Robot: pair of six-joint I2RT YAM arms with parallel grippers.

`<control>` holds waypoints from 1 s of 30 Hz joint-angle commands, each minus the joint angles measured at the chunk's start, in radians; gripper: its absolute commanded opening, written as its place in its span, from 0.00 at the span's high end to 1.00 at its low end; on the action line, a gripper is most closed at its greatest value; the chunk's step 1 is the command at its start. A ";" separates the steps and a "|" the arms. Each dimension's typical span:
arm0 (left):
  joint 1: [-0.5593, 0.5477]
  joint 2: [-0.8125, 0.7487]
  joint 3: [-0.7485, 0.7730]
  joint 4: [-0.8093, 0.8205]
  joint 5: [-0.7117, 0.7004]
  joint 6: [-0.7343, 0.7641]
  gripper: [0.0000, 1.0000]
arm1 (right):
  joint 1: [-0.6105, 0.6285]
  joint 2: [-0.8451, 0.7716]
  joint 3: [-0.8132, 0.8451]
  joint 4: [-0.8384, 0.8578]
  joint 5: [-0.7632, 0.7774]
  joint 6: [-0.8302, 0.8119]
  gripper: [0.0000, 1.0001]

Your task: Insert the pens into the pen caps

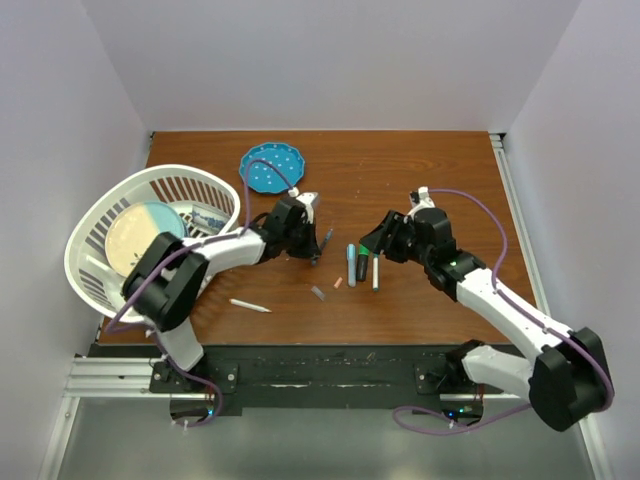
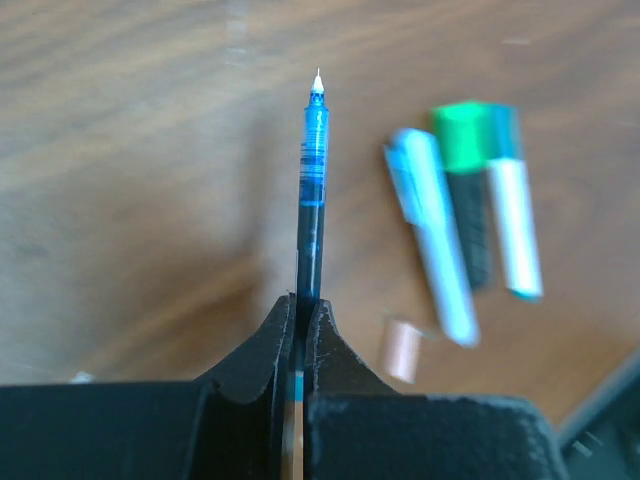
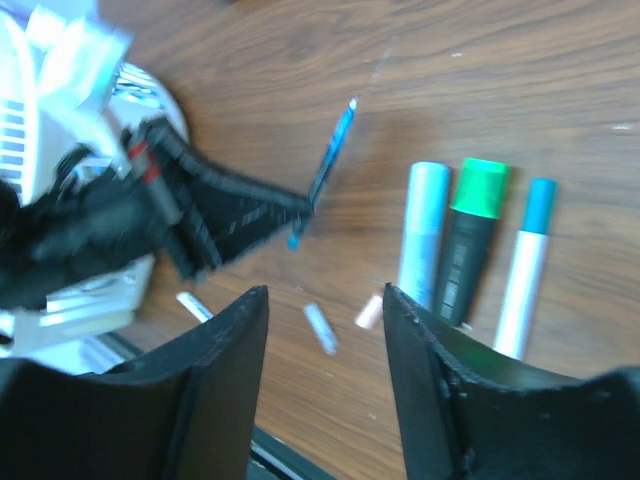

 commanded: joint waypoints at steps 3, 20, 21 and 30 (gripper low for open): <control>-0.005 -0.189 -0.108 0.224 0.205 -0.131 1.00 | 0.029 0.063 0.012 0.219 -0.038 0.088 0.44; -0.082 -0.327 -0.176 0.281 0.235 -0.191 1.00 | 0.069 0.142 0.071 0.271 0.005 0.125 0.49; -0.085 -0.327 -0.179 0.286 0.235 -0.193 1.00 | 0.069 0.143 0.071 0.273 0.005 0.126 0.50; -0.099 -0.348 -0.179 0.309 0.231 -0.207 1.00 | 0.072 0.130 0.082 0.224 0.024 0.132 0.68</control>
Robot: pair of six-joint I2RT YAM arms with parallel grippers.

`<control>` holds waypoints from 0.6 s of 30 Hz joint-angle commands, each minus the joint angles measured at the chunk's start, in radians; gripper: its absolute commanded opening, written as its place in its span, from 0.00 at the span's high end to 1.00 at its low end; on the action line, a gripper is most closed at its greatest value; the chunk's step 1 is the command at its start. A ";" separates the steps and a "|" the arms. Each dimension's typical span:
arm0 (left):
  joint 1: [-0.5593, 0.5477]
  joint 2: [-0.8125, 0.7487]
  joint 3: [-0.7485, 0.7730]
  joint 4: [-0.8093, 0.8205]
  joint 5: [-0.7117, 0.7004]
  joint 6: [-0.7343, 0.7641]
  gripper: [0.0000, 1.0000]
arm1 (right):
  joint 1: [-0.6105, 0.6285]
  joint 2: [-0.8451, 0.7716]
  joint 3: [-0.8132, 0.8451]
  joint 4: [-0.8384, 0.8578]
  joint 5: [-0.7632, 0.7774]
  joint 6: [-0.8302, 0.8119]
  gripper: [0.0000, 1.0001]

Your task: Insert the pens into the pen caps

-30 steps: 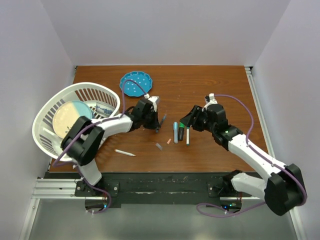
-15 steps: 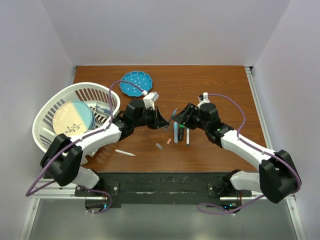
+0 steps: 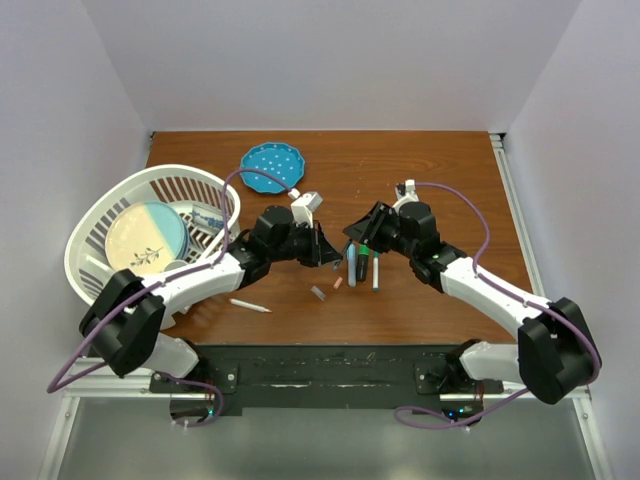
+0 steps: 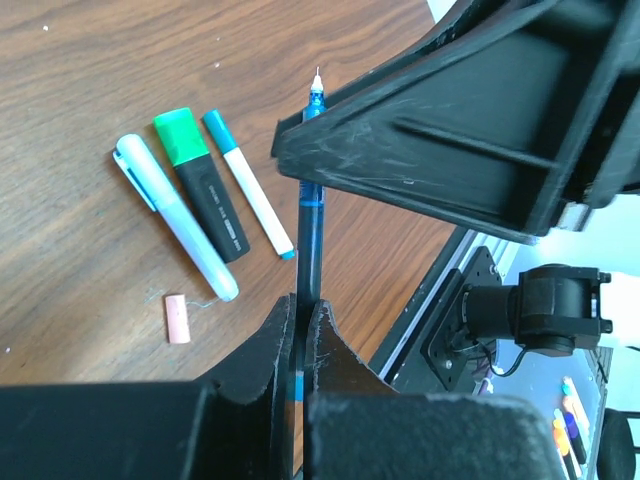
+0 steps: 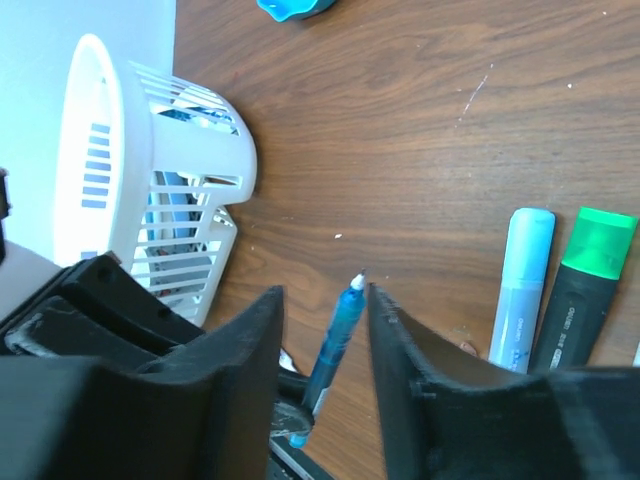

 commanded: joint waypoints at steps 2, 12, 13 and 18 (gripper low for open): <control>-0.008 -0.048 -0.003 0.069 0.022 -0.013 1.00 | 0.009 -0.025 0.054 0.006 0.026 0.000 0.97; -0.008 -0.039 -0.006 0.031 0.039 0.029 0.73 | 0.037 -0.068 0.083 0.003 0.005 -0.017 1.00; -0.008 -0.039 -0.007 0.031 0.041 0.029 0.72 | 0.041 -0.066 0.092 0.000 0.005 -0.020 1.00; -0.008 -0.039 -0.004 0.031 0.053 0.035 1.00 | 0.060 -0.062 0.112 -0.022 0.008 -0.034 1.00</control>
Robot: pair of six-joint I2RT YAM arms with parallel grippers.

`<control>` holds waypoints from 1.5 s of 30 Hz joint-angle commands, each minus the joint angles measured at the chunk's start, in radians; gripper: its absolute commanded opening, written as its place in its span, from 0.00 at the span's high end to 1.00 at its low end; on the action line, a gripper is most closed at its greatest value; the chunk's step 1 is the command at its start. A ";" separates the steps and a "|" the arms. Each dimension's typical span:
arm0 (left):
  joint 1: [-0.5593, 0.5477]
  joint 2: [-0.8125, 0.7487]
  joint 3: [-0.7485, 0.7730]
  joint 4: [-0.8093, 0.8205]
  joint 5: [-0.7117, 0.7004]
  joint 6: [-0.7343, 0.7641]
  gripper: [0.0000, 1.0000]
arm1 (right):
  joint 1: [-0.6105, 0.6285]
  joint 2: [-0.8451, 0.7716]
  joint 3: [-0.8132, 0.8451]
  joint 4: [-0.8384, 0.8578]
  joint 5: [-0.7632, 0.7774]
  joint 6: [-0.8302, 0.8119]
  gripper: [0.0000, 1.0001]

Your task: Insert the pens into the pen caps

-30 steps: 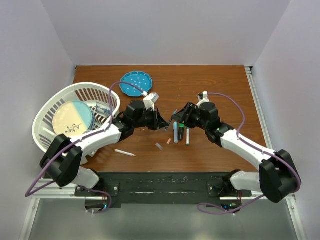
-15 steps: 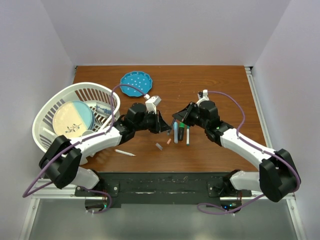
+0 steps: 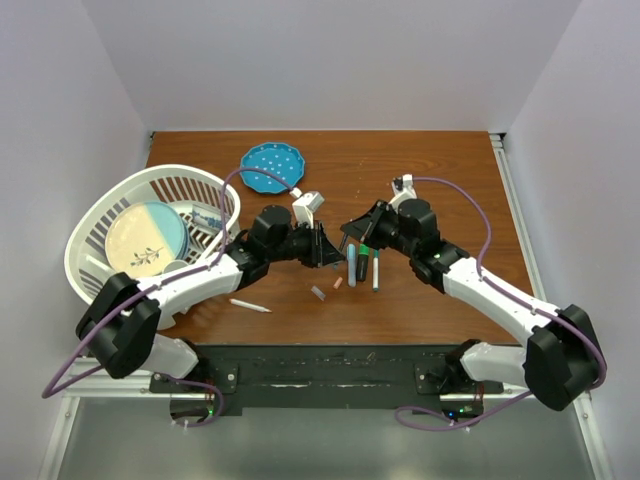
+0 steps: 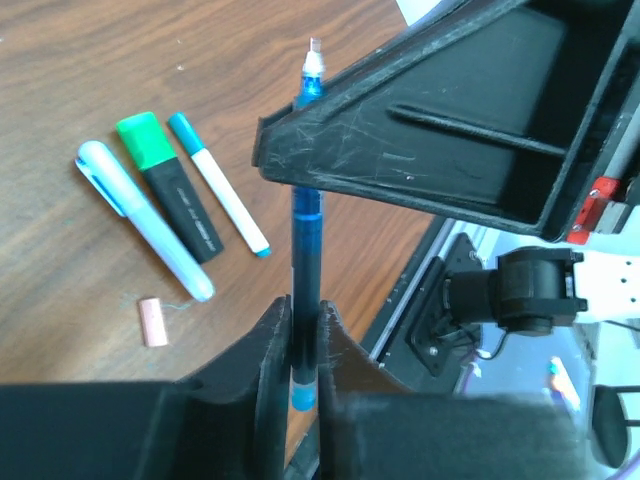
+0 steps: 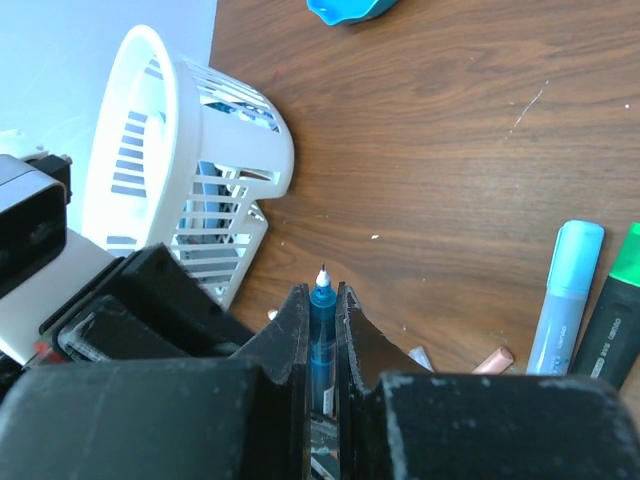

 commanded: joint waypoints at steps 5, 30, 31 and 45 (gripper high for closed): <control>-0.005 -0.050 -0.012 0.001 0.018 0.035 1.00 | 0.053 -0.018 0.121 -0.065 0.009 -0.031 0.70; 0.026 -0.751 -0.097 -0.539 -0.495 0.280 1.00 | 0.343 0.296 0.368 -0.474 0.309 -0.070 0.60; 0.026 -0.790 -0.090 -0.550 -0.489 0.285 1.00 | 0.346 0.313 0.375 -0.467 0.290 -0.126 0.59; 0.024 -0.980 -0.121 -0.581 -0.512 0.302 1.00 | 0.375 0.537 0.460 -0.538 0.181 -0.577 0.55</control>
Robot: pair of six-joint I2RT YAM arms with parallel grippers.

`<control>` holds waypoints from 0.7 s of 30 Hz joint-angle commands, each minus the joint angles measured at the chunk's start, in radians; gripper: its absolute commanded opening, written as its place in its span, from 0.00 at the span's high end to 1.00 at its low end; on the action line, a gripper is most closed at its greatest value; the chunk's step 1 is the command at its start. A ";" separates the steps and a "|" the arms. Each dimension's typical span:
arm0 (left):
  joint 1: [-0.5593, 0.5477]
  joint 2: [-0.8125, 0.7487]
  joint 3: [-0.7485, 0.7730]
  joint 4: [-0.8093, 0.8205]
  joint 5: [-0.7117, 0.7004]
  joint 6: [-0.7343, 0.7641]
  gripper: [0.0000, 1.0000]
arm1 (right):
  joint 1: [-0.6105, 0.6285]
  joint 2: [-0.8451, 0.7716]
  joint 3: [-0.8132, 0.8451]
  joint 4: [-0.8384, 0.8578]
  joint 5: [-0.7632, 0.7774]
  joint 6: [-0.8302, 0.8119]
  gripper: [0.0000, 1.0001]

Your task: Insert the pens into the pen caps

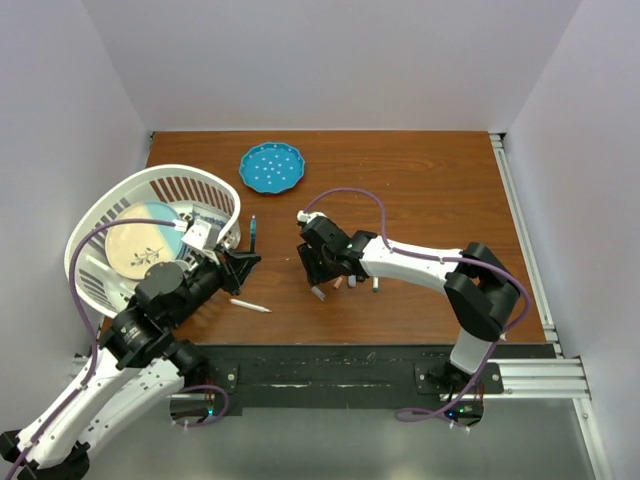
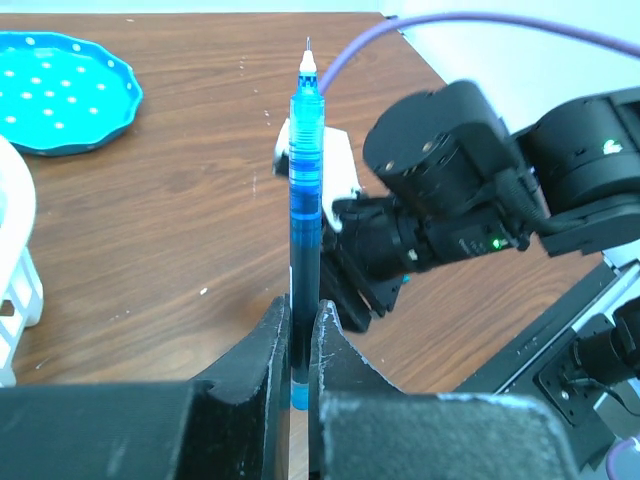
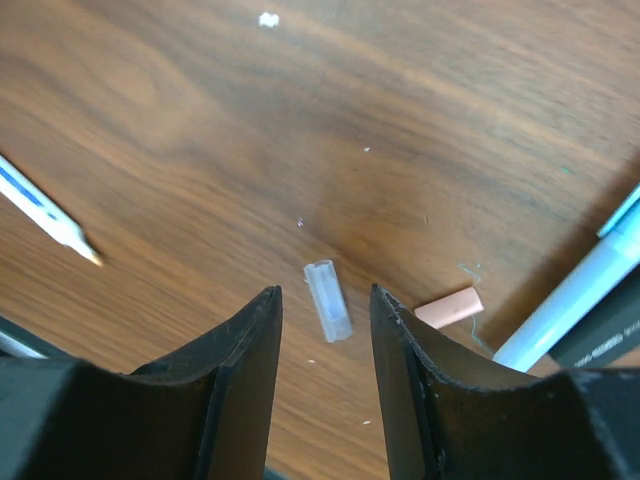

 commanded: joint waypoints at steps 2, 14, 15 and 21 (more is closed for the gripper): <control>0.002 -0.007 -0.001 0.014 -0.029 0.013 1.00 | 0.010 0.030 0.039 -0.021 -0.080 -0.163 0.55; 0.002 -0.009 0.003 -0.009 -0.075 0.007 1.00 | 0.060 0.114 0.045 -0.049 -0.052 -0.195 0.55; 0.002 -0.009 0.002 -0.008 -0.077 0.009 1.00 | 0.066 0.122 0.051 -0.057 -0.042 -0.194 0.55; 0.003 -0.015 0.000 -0.012 -0.091 0.001 1.00 | 0.103 0.168 0.078 -0.107 0.046 -0.177 0.60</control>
